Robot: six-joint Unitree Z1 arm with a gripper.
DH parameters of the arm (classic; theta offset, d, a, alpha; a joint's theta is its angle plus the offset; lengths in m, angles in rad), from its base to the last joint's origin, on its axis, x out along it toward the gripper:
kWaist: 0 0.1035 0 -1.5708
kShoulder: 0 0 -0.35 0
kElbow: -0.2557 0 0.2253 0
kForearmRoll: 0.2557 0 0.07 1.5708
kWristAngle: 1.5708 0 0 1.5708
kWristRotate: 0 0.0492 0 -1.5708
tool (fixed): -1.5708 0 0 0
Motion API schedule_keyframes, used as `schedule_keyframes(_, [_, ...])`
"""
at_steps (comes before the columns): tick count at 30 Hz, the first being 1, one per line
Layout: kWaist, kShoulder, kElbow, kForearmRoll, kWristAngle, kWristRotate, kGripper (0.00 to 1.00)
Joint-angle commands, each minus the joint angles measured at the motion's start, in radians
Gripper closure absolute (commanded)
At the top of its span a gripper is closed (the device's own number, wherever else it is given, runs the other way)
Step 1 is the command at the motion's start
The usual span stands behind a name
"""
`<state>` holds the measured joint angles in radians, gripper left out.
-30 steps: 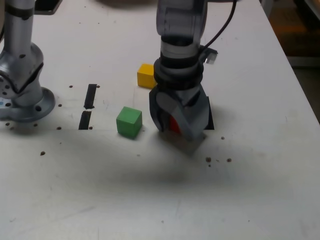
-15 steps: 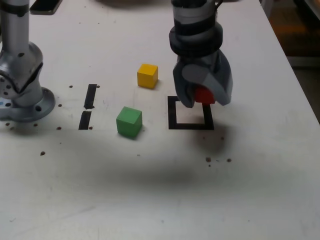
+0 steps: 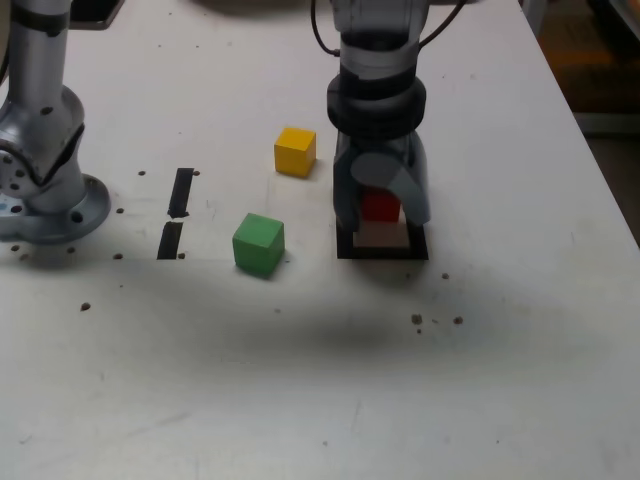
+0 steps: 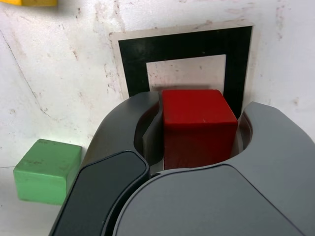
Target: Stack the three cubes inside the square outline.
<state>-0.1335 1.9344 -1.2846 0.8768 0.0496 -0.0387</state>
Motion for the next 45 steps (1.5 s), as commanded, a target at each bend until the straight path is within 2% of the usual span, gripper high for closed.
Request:
schedule_keyframes(1, [0.002, 0.005, 0.009, -0.011, 0.001, -0.002, 0.92])
schedule_keyframes(6, [0.002, 0.009, 0.028, -0.029, -0.003, -0.003, 0.84])
schedule_keyframes(9, [0.002, 0.012, 0.044, -0.032, -0.017, -0.005, 0.70])
schedule_keyframes(14, [0.002, 0.015, 0.068, -0.061, -0.053, -0.011, 0.31])
schedule_keyframes(17, [0.002, 0.015, 0.078, -0.089, -0.063, -0.011, 0.18])
schedule_keyframes(24, [0.002, 0.010, 0.087, -0.138, -0.063, -0.010, 0.13])
schedule_keyframes(30, [0.005, -0.021, 0.085, -0.100, -0.046, 0.008, 0.09])
schedule_keyframes(33, [0.006, -0.064, 0.083, -0.049, -0.024, 0.008, 0.08])
schedule_keyframes(37, [0.006, -0.146, 0.065, 0.044, 0.026, 0.002, 0.08])
schedule_keyframes(41, [0.011, -0.238, 0.015, 0.201, 0.095, 0.016, 0.08])
schedule_keyframes(45, [0.047, -0.297, -0.002, 0.323, 0.132, 0.085, 0.07])
